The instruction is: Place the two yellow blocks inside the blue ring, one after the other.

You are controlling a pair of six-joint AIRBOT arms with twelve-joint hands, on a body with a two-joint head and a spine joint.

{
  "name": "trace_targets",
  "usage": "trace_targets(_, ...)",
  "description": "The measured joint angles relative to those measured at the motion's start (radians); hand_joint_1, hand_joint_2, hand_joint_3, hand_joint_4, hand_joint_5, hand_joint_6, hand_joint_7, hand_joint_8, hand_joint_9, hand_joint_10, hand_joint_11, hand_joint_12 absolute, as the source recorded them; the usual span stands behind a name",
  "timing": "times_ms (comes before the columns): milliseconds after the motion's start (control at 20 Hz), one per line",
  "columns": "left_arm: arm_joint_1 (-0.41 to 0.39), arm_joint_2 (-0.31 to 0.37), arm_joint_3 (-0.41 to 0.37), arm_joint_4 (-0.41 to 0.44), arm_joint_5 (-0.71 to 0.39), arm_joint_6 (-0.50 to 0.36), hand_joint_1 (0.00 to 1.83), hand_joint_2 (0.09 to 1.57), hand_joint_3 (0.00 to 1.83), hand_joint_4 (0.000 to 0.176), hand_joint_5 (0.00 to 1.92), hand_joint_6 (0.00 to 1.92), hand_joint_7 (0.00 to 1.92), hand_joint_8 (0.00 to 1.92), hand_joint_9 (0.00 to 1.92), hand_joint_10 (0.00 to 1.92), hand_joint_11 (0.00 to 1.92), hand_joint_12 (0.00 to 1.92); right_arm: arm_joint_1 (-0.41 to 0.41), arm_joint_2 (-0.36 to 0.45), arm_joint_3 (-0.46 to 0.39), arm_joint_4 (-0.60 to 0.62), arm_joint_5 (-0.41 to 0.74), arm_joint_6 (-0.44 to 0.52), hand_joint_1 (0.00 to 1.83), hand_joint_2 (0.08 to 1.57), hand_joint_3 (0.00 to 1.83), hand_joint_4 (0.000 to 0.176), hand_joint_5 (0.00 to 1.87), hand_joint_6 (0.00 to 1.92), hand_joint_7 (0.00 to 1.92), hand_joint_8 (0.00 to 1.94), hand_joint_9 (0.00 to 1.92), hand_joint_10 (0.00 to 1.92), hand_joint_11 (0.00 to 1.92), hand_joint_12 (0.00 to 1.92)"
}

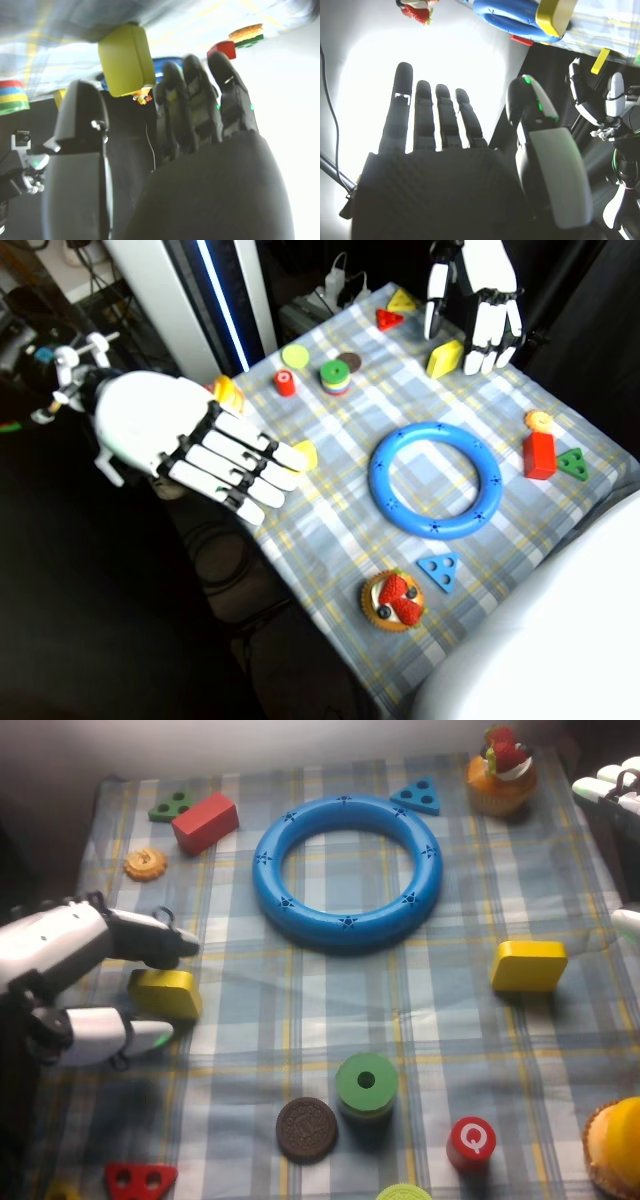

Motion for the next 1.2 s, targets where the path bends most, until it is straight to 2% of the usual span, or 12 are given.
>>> trace_targets(100, -0.002, -0.002, 0.0, -0.002, 0.009, 0.013, 1.1, 1.14, 0.0, 0.0, 0.68, 0.0, 0.77, 0.02, 0.44, 0.44, 0.0, 1.02, 0.0, 0.0, 0.0, 0.002, 0.0, 0.0, 0.61, 1.38, 0.0, 0.0, 0.04, 0.01, 0.11, 0.01, 0.12, 0.13, 0.0, 1.21)
trace_targets(150, -0.002, -0.002, 0.002, -0.005, 0.011, 0.013, 1.1, 1.15, 0.0, 0.0, 0.71, 0.01, 0.81, 0.04, 0.42, 0.6, 0.0, 1.12, 0.0, 0.0, 0.0, 0.003, 0.0, 0.0, 0.59, 1.39, 0.0, 0.0, 0.04, 0.0, 0.11, 0.0, 0.11, 0.13, 0.0, 1.22)
trace_targets(200, -0.002, -0.006, 0.007, -0.011, 0.011, 0.021, 1.11, 1.14, 0.0, 0.0, 0.75, 0.02, 0.87, 0.07, 0.42, 0.79, 0.0, 1.33, 0.0, 0.0, 0.0, 0.002, 0.0, 0.0, 0.56, 1.39, 0.0, 0.0, 0.03, 0.0, 0.11, 0.0, 0.11, 0.13, 0.0, 1.21)
trace_targets(250, -0.006, -0.016, 0.014, -0.037, 0.013, 0.056, 1.28, 1.16, 0.0, 0.0, 0.8, 0.03, 0.85, 0.99, 0.43, 0.92, 0.0, 1.49, 0.0, 0.0, 0.0, 0.0, 0.0, 0.002, 0.53, 1.4, 0.0, 0.0, 0.03, 0.0, 0.11, 0.0, 0.1, 0.13, 0.0, 1.17)
trace_targets(300, -0.012, -0.021, 0.014, -0.055, 0.024, 0.081, 1.19, 1.22, 0.0, 0.0, 0.69, 1.07, 0.84, 1.26, 0.42, 1.07, 0.0, 1.69, 0.0, 0.0, 0.0, -0.001, 0.0, 0.003, 0.5, 1.4, 0.0, 0.0, 0.03, 0.0, 0.11, 0.0, 0.1, 0.13, 0.0, 1.08)
trace_targets(350, -0.015, -0.029, 0.019, -0.06, 0.027, 0.095, 1.16, 1.25, 0.0, 0.0, 0.63, 1.33, 0.81, 1.38, 0.41, 1.19, 0.0, 1.79, 0.0, 0.0, 0.0, 0.002, -0.001, 0.003, 0.48, 1.41, 0.0, 0.0, 0.03, 0.0, 0.11, 0.0, 0.09, 0.12, 0.0, 1.06)
trace_targets(400, -0.018, -0.042, 0.03, -0.064, 0.039, 0.097, 1.17, 1.24, 0.0, 0.0, 0.68, 1.27, 0.83, 1.38, 0.51, 1.27, 0.09, 1.86, 0.0, 0.0, 0.0, 0.002, 0.0, 0.003, 0.49, 1.41, 0.0, 0.0, 0.02, 0.0, 0.1, 0.0, 0.08, 0.11, 0.0, 1.01)
trace_targets(500, -0.029, -0.053, 0.042, -0.074, 0.051, 0.098, 1.22, 1.21, 0.0, 0.0, 0.8, 1.02, 0.85, 1.48, 0.72, 1.52, 0.46, 1.85, 0.0, 0.0, 0.0, 0.003, -0.001, 0.006, 0.5, 1.4, 0.0, 0.0, 0.01, 0.0, 0.08, 0.0, 0.06, 0.1, 0.0, 0.99)
trace_targets(750, -0.055, -0.054, 0.032, -0.06, 0.006, 0.099, 1.2, 1.22, 0.0, 0.0, 0.76, 1.16, 0.83, 1.45, 0.6, 1.43, 0.28, 1.78, -0.006, 0.0, 0.0, 0.002, 0.0, 0.01, 0.56, 1.39, 0.0, 0.0, 0.0, 0.0, 0.07, 0.0, 0.07, 0.09, 0.0, 0.86)
trace_targets(1000, -0.099, -0.056, 0.031, -0.033, -0.019, 0.098, 1.21, 1.22, 0.0, 0.0, 0.75, 1.15, 0.85, 1.43, 0.59, 1.43, 0.29, 1.83, -0.006, 0.0, 0.0, 0.002, 0.0, 0.011, 0.58, 1.39, 0.0, 0.0, 0.01, 0.0, 0.08, 0.0, 0.07, 0.08, 0.0, 0.87)
trace_targets(1150, -0.142, -0.085, 0.065, -0.021, -0.013, 0.098, 1.21, 1.2, 0.0, 0.0, 0.78, 1.14, 0.86, 1.37, 0.61, 1.45, 0.34, 1.86, -0.006, 0.0, 0.0, 0.003, 0.0, 0.011, 0.61, 1.38, 0.0, 0.0, 0.02, 0.01, 0.09, 0.0, 0.09, 0.09, 0.0, 0.93)
trace_targets(1200, -0.159, -0.1, 0.08, -0.019, -0.006, 0.098, 1.2, 1.2, 0.0, 0.0, 0.77, 1.18, 0.89, 1.31, 0.62, 1.4, 0.35, 1.87, -0.006, 0.0, 0.0, 0.004, 0.0, 0.011, 0.56, 1.39, 0.0, 0.0, 0.02, 0.0, 0.08, 0.0, 0.07, 0.08, 0.0, 0.87)
